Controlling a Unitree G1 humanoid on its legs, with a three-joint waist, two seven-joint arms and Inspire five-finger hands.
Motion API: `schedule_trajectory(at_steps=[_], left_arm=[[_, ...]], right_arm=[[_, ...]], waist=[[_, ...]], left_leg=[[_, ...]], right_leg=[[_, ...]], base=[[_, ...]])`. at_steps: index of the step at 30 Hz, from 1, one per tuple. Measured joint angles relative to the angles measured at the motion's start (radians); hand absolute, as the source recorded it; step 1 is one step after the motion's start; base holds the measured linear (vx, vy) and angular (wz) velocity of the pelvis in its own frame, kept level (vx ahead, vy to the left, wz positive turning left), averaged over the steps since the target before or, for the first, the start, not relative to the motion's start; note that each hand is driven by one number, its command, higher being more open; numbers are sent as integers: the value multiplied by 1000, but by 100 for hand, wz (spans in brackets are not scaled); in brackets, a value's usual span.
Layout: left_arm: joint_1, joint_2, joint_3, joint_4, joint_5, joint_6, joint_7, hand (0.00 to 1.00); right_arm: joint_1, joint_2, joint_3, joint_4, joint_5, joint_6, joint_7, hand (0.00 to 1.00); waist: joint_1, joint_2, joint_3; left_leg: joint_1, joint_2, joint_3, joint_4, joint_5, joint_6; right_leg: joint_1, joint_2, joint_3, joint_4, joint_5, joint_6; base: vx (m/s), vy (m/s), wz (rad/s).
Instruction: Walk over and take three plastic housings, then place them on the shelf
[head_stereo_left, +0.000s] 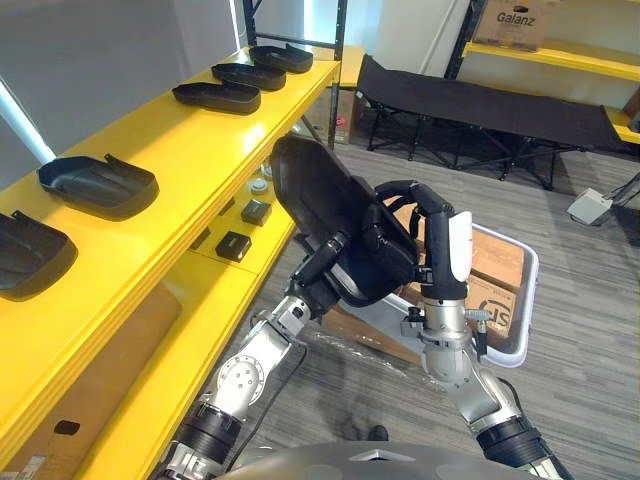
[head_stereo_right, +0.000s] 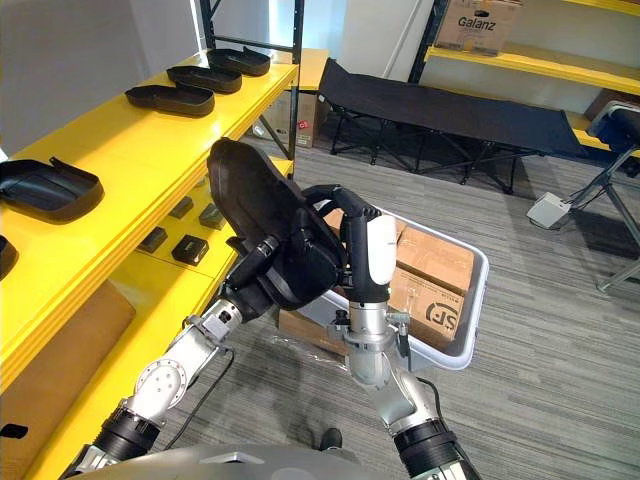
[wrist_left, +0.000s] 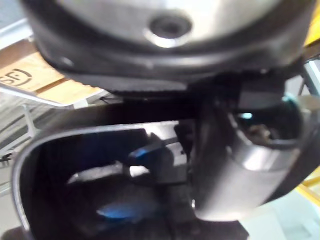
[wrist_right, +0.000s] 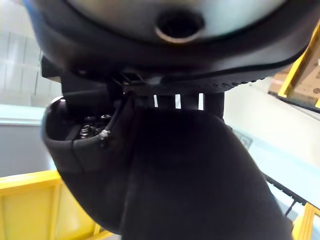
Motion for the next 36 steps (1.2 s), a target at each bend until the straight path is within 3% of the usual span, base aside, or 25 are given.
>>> schedule_trajectory(at_steps=[3,4,6,9,10,12,16,19,22,25,28,33,36], left_arm=[[0,-22,2,-7,63,-112,1,0],[0,-38,8,-30,138,-173,34,0],[0,-51,30,-88,246,-223,97,0],[0,-82,92,-203,571,-309,249,0],[3,-84,126,-241,753,-339,330,0],[14,-84,178,-273,903,-352,402,0],[102,-81,319,-314,1270,-372,589,0],[170,-79,373,-314,1406,-369,669,0],[218,-80,380,-314,1470,-368,702,0],[256,-80,378,-314,1473,-370,706,0],[286,-81,364,-314,1431,-381,689,0],[312,-88,357,-315,1215,-471,580,0],[311,-103,337,-343,1066,-499,471,0]], right_arm=[[33,3,64,0,8,-6,-19,100],[43,3,86,0,28,-2,-19,100],[57,18,100,-2,45,2,-17,100],[70,58,122,-13,97,34,10,100],[71,83,115,-47,170,69,34,100],[74,111,87,-86,266,92,67,100],[103,177,-40,-170,728,112,226,100],[165,189,-114,-171,956,129,350,100],[257,189,-162,-170,1066,166,460,100],[329,189,-198,-166,1074,219,547,100],[366,189,-235,-160,1072,237,580,100],[358,184,-260,-145,1064,251,652,100],[221,175,-161,-29,1062,261,673,100]], waist=[[0,0,0],[4,-1,0],[10,-2,1],[16,-2,1],[20,-2,1],[20,-2,1],[20,-3,2],[19,0,4],[11,10,12],[-7,24,25],[-11,31,31],[-7,32,35],[1,30,36]], left_leg=[[1,0,-9,0,0,0],[1,0,-11,0,0,0],[1,1,-11,0,0,0],[5,1,-11,0,0,0],[8,1,-10,-1,0,0],[14,0,-9,-2,0,0],[18,0,0,-4,-2,0],[17,-1,9,-6,-3,-1],[16,0,13,-5,-6,-2],[17,0,22,-5,-12,0],[15,1,33,-6,-14,0],[13,1,26,-6,-14,0],[-5,-6,-23,-2,-12,5]], right_leg=[[7,0,-11,0,-1,-1],[8,0,-14,0,-1,-1],[9,1,-14,0,-1,-1],[12,2,-14,0,-1,-1],[15,2,-14,0,-1,-1],[18,2,-11,0,-2,-1],[15,2,-3,0,-6,-6],[9,2,5,0,-8,-7],[7,2,9,0,-9,-7],[5,2,14,0,-14,-1],[-6,4,26,0,-14,-1],[-4,3,21,0,-8,2],[13,-6,-37,0,-8,3]], base=[[0,0,8],[-4,11,7],[0,0,0],[-4,10,0],[0,0,0],[-4,7,-3],[-1,2,-5],[3,17,-6],[7,26,-5],[-4,36,-5],[3,24,-14],[6,20,3],[-21,34,43]])
